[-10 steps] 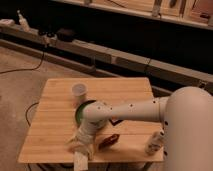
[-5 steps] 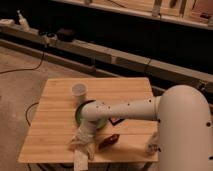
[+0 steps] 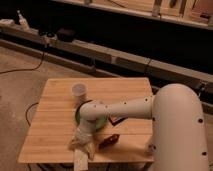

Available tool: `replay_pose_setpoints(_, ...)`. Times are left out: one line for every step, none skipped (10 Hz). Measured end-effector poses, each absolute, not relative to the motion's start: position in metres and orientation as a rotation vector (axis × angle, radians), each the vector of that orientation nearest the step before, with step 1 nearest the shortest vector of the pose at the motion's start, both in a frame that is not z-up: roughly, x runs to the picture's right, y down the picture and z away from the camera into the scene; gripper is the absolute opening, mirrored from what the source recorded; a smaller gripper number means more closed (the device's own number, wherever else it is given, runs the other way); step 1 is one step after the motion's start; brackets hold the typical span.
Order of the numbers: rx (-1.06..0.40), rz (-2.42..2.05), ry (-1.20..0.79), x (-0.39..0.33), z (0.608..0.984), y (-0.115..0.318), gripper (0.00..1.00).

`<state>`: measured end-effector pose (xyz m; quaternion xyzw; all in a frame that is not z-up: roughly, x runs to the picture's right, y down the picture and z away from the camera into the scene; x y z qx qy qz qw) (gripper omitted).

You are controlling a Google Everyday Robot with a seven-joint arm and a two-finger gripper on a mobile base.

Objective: Place the white sponge in the ceramic cup

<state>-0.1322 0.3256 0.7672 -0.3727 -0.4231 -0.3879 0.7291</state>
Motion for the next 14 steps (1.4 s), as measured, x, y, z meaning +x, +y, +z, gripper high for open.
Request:
replay_pose_setpoints(-0.818, -0.851, -0.935, -0.133, 0.768, 0.325, 0.47)
replay_pose_setpoints(-0.816, -0.847, -0.939, -0.134, 0.768, 0.324, 0.39)
replay_pose_setpoints(-0.81, -0.843, -0.943, -0.135, 0.768, 0.323, 0.27)
replay_pose_setpoints(-0.799, -0.835, -0.95, -0.136, 0.768, 0.321, 0.17)
replay_pose_setpoints(-0.781, -0.821, -0.962, -0.138, 0.768, 0.317, 0.09)
replay_pose_setpoints(-0.752, -0.801, -0.983, -0.139, 0.766, 0.311, 0.02)
replay_pose_setpoints(-0.712, -0.759, -1.015, -0.138, 0.759, 0.3, 0.0)
replay_pose_setpoints(-0.668, -0.718, -1.034, -0.13, 0.752, 0.286, 0.0)
replay_pose_setpoints(-0.627, -0.676, -1.039, -0.115, 0.744, 0.27, 0.0)
replay_pose_setpoints(-0.589, -0.627, -1.022, -0.088, 0.736, 0.253, 0.0)
replay_pose_setpoints(-0.571, -0.584, -0.995, -0.058, 0.727, 0.241, 0.0)
replay_pose_setpoints(-0.561, -0.552, -0.964, -0.03, 0.72, 0.232, 0.0)
replay_pose_setpoints(-0.559, -0.51, -0.914, 0.01, 0.712, 0.22, 0.0)
replay_pose_setpoints(-0.553, -0.465, -0.863, 0.048, 0.707, 0.209, 0.0)
